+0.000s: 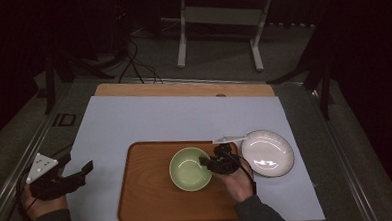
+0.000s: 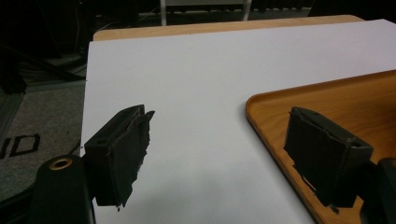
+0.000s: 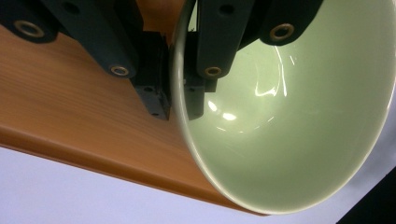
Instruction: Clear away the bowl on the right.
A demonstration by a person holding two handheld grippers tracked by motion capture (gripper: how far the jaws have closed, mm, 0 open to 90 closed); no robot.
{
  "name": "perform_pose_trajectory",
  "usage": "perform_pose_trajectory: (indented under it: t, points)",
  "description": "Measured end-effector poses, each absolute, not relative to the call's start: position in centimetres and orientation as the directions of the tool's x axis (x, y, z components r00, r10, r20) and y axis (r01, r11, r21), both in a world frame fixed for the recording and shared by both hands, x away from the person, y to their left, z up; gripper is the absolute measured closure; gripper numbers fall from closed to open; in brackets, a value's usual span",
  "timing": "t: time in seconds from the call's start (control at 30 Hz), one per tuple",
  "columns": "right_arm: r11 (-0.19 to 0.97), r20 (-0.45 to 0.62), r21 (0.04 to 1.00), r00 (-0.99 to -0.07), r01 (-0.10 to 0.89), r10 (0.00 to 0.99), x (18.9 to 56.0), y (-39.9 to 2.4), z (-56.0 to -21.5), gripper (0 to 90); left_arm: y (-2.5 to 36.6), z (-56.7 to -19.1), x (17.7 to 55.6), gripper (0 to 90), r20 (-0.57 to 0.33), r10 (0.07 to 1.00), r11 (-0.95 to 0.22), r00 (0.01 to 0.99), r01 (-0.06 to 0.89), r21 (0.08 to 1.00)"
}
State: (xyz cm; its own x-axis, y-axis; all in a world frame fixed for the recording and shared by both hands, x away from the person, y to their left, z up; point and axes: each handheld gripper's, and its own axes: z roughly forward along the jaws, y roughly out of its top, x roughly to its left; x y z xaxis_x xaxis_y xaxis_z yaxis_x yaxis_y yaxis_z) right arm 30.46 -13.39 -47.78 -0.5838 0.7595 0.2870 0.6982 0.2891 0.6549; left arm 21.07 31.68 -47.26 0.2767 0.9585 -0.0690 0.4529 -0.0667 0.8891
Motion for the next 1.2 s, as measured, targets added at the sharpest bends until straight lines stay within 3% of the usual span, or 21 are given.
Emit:
perform_pose_trajectory:
  t: [1.2]
  points:
    - [0.364, 0.286, 0.589, -0.608, 0.721, 0.741, 30.1, -12.0, -50.1, 83.0, 31.7, -47.2, 21.0, 21.5, -0.071, 0.957, -0.067, 0.281, 0.451, 0.89]
